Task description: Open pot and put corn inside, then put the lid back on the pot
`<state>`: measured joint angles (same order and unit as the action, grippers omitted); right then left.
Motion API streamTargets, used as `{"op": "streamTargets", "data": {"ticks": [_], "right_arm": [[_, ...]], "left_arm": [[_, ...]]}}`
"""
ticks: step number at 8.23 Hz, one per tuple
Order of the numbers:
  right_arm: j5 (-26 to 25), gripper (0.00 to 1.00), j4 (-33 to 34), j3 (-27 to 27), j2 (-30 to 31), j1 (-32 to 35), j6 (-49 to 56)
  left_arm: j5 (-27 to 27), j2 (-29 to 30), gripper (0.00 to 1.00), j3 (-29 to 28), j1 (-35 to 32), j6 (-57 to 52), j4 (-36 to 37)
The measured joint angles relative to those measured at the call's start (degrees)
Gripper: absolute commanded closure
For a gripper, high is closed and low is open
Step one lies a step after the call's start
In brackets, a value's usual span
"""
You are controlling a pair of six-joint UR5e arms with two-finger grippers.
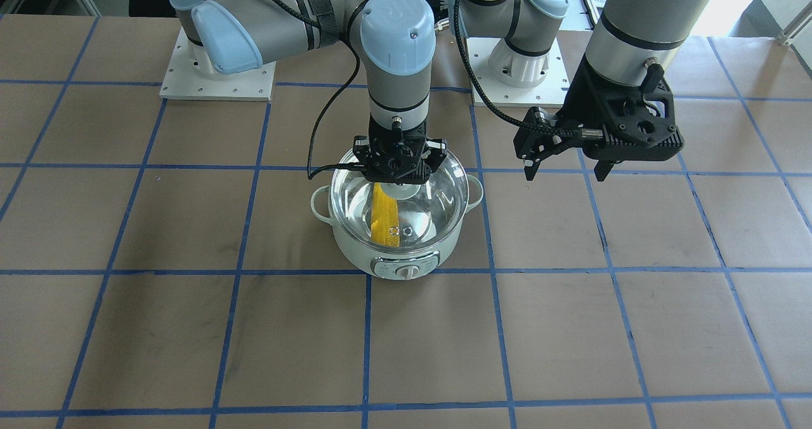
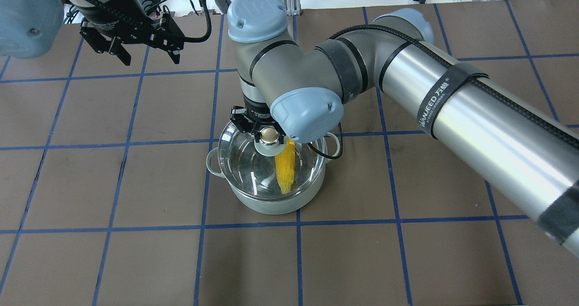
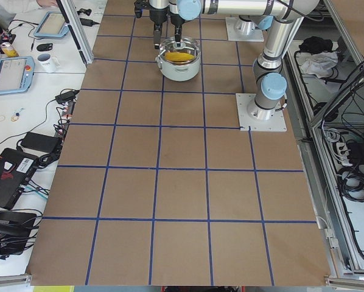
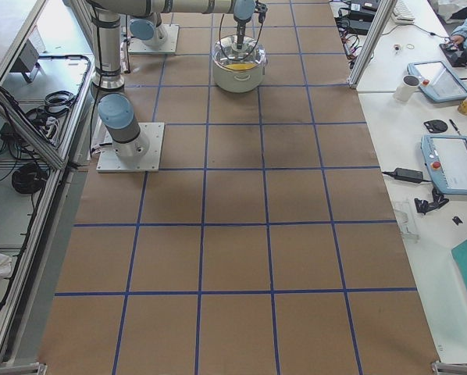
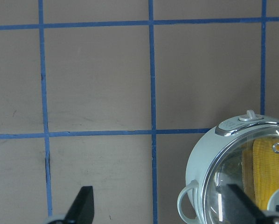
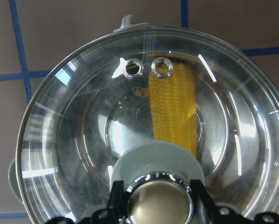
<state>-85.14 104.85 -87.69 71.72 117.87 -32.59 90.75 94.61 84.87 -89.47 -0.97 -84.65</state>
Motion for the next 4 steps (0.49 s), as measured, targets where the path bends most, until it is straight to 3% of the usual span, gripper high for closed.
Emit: {"op": "streamTargets", "data": {"ticks": [4], "right_arm": [[-0.17,1.0,0.72,-0.02,-0.08,-0.01,-0.13]], "left_arm": [[-0.04,0.19,0.0,0.03,0.0,0.02,0.04]]}}
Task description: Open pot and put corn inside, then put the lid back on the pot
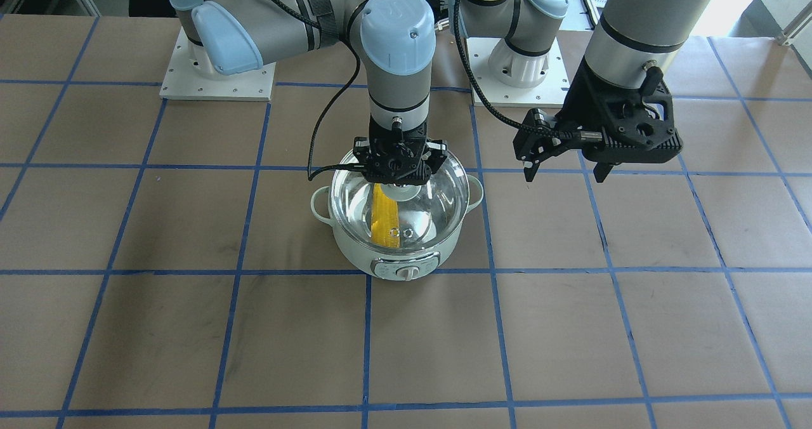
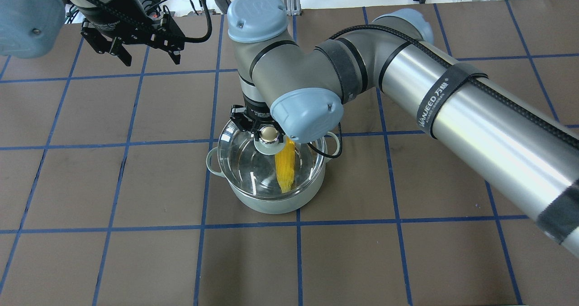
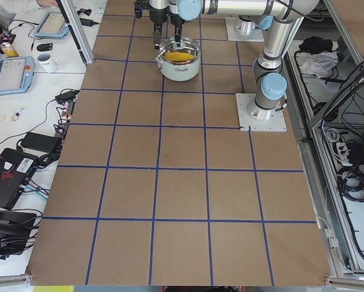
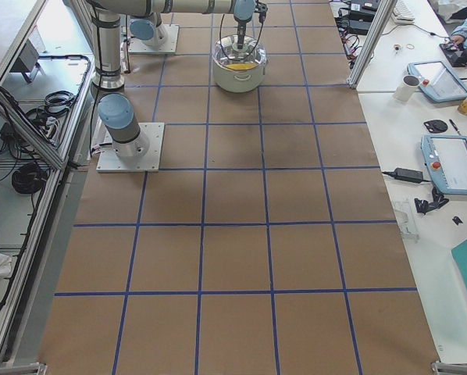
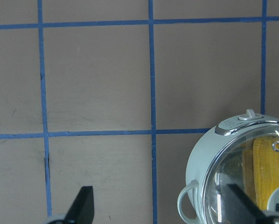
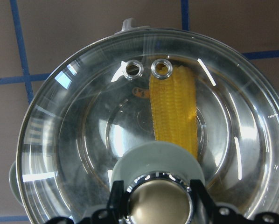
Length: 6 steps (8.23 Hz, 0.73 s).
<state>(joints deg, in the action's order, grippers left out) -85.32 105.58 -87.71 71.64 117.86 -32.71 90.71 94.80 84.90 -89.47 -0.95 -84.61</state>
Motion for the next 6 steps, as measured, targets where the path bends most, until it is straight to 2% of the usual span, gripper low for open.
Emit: {"op": "streamTargets", "data": {"ticks": [2,3,5,6], "right_arm": [[-0.05,0.76,0.45,-0.05,-0.01,0.0,-0.32],[-0.25,0.68,0.65,-0.07,-0.01,0.0,-0.33],[-0.5,0.38,0.8,-0.08,-0.01,0.0,-0.24],[-0.57,0.27,0.83,-0.09,-0.01,0.0,-0.24]], "left_arm": [[0.03,0.03,0.0,0.0,0.0,0.05,0.04],[0.03,0.04,0.0,0.0,0.0,0.06,0.06],[0.0,0.1,0.0,0.0,0.0,0.07,0.18],[0.0,0.11,0.0,0.0,0.0,0.07,0.21]]}}
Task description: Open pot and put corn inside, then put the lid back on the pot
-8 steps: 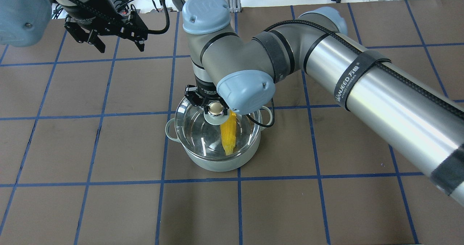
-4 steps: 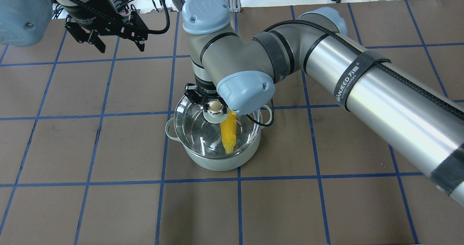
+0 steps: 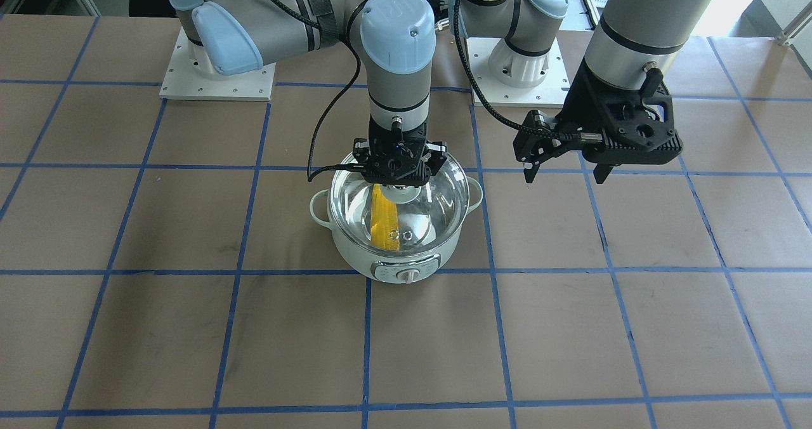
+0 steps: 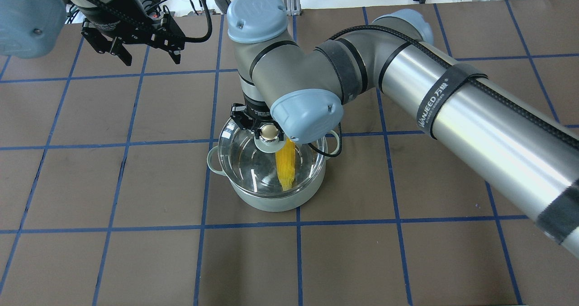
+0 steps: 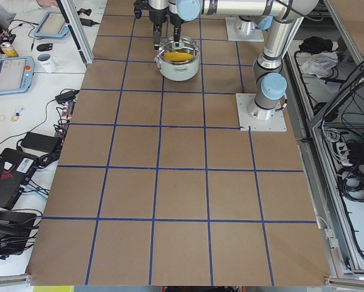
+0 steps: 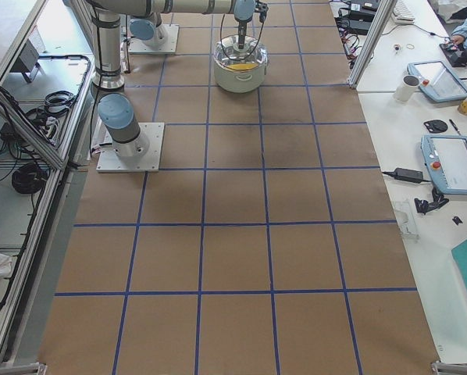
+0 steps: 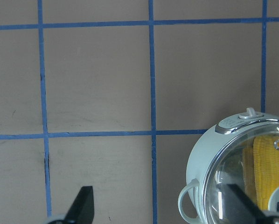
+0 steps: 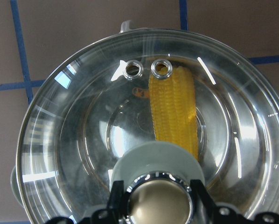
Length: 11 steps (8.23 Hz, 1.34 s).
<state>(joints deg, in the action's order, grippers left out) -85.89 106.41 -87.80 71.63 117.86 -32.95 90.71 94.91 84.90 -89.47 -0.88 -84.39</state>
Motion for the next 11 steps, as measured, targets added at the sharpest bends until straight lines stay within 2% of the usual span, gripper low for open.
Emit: {"op": "streamTargets", "data": {"ticks": [1,2,4,5,7,8,11], "right_arm": [[-0.08,0.25,0.02,0.0,0.0,0.0,0.0],[-0.16,0.2,0.02,0.0,0.0,0.0,-0.01],[-0.23,0.03,0.09,0.0,0.0,0.0,-0.07],[-0.24,0.0,0.72,0.04,0.06,-0.06,-0.03],[-0.24,0.0,1.98,0.52,1.1,-2.46,3.69],[-0.18,0.0,0.6,0.78,3.02,-5.36,7.89],[-2.07,0.0,-8.01,1.02,11.77,-15.29,19.71]], "left_arm": [[0.0,0.01,0.0,0.0,0.0,0.0,0.01],[0.0,0.01,0.0,0.0,0.0,0.0,-0.02],[0.0,0.02,0.0,0.0,0.0,0.0,0.0],[-0.01,0.06,0.0,0.0,0.0,0.0,0.01],[0.0,0.09,0.0,0.0,0.0,0.0,0.02],[0.0,0.1,0.0,0.0,0.0,0.0,0.02],[-0.01,0.15,0.0,0.0,0.0,0.03,0.08]]}}
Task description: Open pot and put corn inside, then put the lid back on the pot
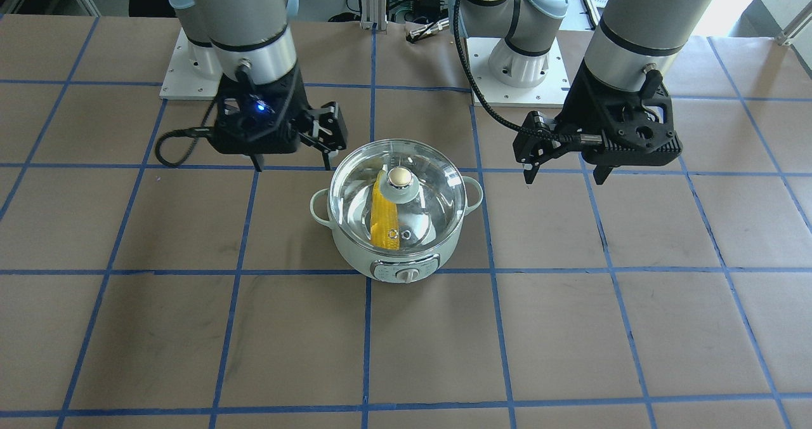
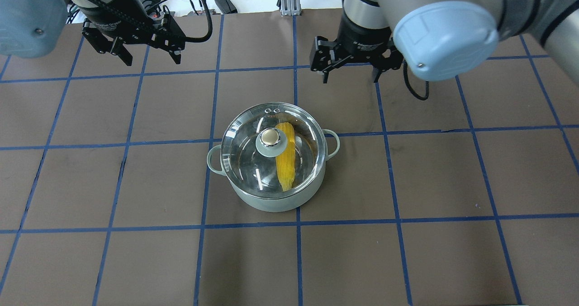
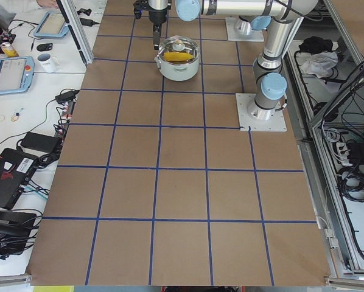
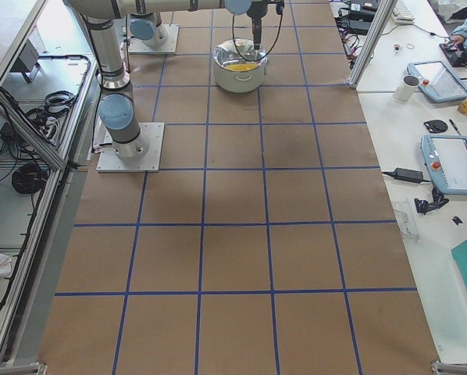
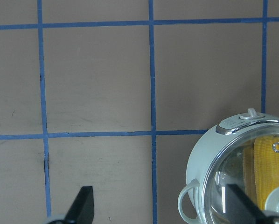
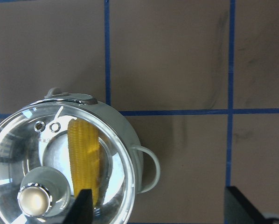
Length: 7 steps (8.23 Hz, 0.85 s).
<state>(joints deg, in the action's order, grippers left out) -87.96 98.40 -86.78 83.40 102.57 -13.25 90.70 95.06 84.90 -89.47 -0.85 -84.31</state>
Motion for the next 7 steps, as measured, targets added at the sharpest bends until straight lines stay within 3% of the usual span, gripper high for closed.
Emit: {"op": "streamTargets", "data": {"ticks": [3,7], "right_arm": [[-2.77,0.0,-3.53,0.08,4.82,-5.03,6.75],[-3.69,0.0,-3.0,-0.56,5.69,-8.1,7.69]], "left_arm": [[-0.15,-0.02,0.0,0.0,0.0,0.0,0.02],[0.0,0.01,0.0,0.06,0.0,-0.03,-0.12]]}}
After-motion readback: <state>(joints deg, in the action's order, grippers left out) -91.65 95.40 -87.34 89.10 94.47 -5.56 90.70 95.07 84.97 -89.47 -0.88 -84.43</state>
